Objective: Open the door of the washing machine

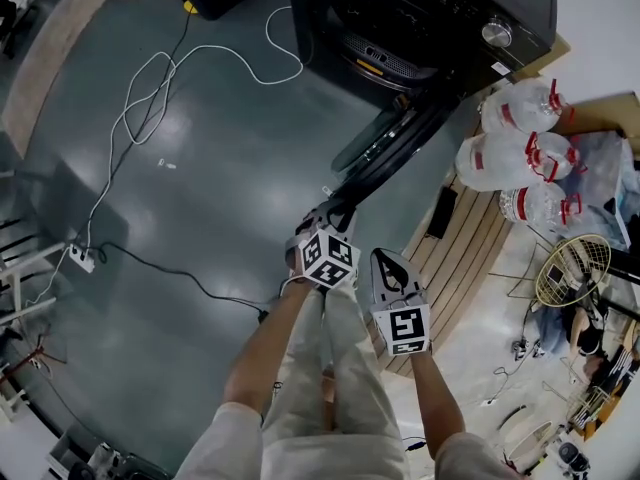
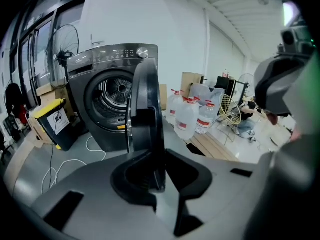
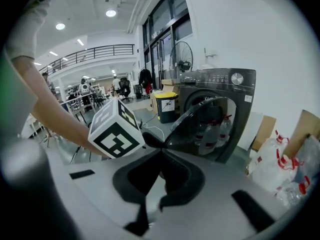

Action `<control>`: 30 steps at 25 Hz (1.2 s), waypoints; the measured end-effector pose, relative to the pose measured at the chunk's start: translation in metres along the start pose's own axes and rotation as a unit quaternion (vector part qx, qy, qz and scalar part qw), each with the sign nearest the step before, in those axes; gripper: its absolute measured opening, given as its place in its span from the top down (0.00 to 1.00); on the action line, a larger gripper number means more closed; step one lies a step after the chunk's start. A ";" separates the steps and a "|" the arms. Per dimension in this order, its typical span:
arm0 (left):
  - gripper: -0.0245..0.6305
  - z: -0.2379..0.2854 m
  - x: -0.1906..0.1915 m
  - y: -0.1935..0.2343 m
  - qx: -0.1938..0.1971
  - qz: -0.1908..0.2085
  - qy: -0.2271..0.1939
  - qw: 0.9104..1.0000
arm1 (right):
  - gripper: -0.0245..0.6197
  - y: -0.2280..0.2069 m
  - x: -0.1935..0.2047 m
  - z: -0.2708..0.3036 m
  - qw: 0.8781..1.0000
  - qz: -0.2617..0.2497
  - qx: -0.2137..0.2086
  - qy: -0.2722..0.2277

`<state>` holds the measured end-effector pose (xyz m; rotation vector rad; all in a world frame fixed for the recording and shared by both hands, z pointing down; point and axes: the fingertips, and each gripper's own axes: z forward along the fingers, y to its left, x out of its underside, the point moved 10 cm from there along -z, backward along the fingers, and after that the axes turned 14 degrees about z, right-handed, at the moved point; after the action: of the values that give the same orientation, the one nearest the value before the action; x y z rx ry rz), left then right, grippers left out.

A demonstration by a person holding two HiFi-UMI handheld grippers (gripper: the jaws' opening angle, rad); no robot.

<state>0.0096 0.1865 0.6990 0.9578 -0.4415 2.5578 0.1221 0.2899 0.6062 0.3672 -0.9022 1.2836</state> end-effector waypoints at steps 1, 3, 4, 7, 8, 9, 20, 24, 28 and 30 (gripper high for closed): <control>0.85 -0.001 -0.001 -0.003 0.002 0.000 0.000 1.000 | 0.96 0.002 0.001 -0.002 1.000 0.000 0.000 0.000; 0.86 -0.002 -0.002 -0.010 0.007 0.000 -0.001 1.000 | 0.96 0.004 0.003 -0.006 1.000 0.001 0.001 0.000; 0.85 -0.002 -0.003 -0.014 0.010 0.002 -0.002 1.000 | 0.96 0.004 0.003 -0.007 1.000 0.002 0.002 -0.001; 0.85 -0.001 -0.009 -0.027 0.022 0.008 -0.008 1.000 | 0.96 0.001 0.004 -0.012 1.000 0.003 0.007 -0.002; 0.85 0.000 -0.011 -0.032 0.027 0.009 -0.011 1.000 | 0.96 0.000 0.005 -0.014 1.000 0.002 0.008 -0.002; 0.85 0.001 -0.013 -0.036 0.033 0.009 -0.012 0.999 | 0.96 -0.002 0.005 -0.016 1.000 0.003 0.010 -0.002; 0.84 0.005 -0.021 -0.051 0.054 0.012 -0.004 0.998 | 0.96 -0.006 -0.001 -0.032 1.000 0.006 0.013 -0.005; 0.79 -0.003 -0.022 -0.055 0.079 0.020 -0.015 0.997 | 0.96 -0.005 -0.007 -0.038 1.000 0.005 0.011 -0.006; 0.75 -0.019 -0.013 -0.060 0.079 0.011 -0.016 0.997 | 0.96 0.000 -0.011 -0.042 1.000 0.003 0.005 -0.003; 0.76 -0.031 -0.007 -0.056 0.060 -0.004 -0.019 0.998 | 0.96 0.003 -0.014 -0.040 1.000 0.000 0.000 -0.003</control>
<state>0.0221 0.2473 0.6810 1.0494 -0.2968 2.5874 0.1343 0.3095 0.5701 0.3707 -0.9070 1.2830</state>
